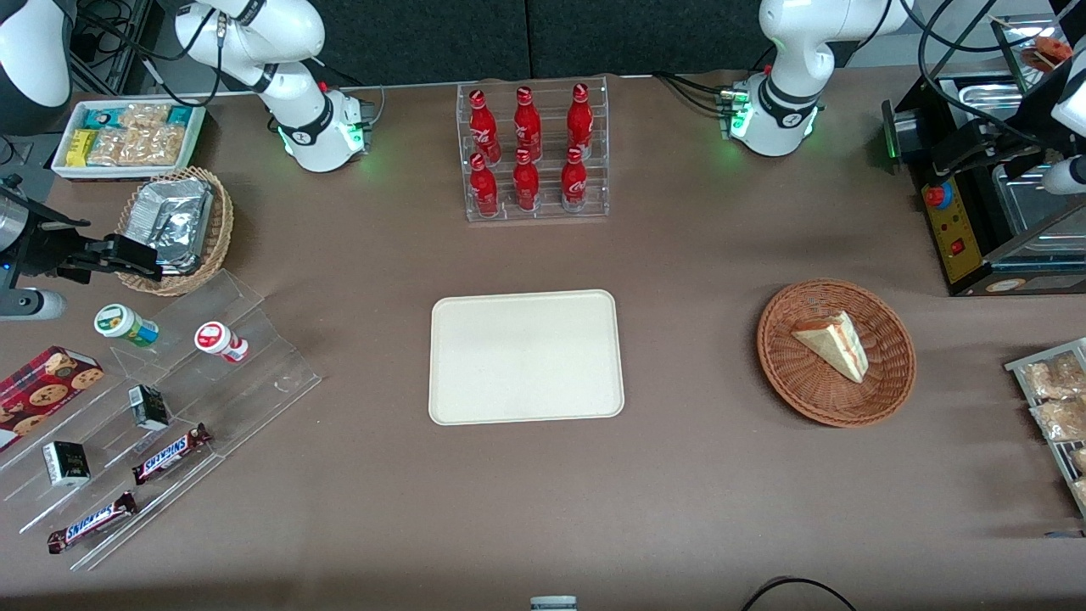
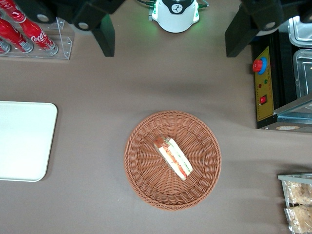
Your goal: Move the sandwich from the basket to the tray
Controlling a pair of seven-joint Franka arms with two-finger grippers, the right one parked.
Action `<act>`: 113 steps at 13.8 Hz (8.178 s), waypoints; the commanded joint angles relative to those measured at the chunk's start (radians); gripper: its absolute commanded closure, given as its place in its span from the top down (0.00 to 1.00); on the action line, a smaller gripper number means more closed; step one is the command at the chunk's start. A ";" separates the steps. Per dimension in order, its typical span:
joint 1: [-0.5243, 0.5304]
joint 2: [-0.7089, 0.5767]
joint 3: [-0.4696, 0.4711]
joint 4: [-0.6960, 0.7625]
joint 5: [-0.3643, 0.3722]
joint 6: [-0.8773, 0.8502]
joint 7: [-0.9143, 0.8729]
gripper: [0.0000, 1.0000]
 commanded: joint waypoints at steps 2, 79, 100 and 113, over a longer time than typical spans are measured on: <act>-0.004 -0.002 0.006 0.007 -0.010 -0.007 0.035 1.00; -0.324 0.662 -0.444 0.037 0.361 0.619 -1.066 0.18; -0.470 0.920 -0.419 0.119 0.553 0.794 -1.068 0.21; -0.481 0.920 -0.420 0.117 0.552 0.812 -1.068 0.99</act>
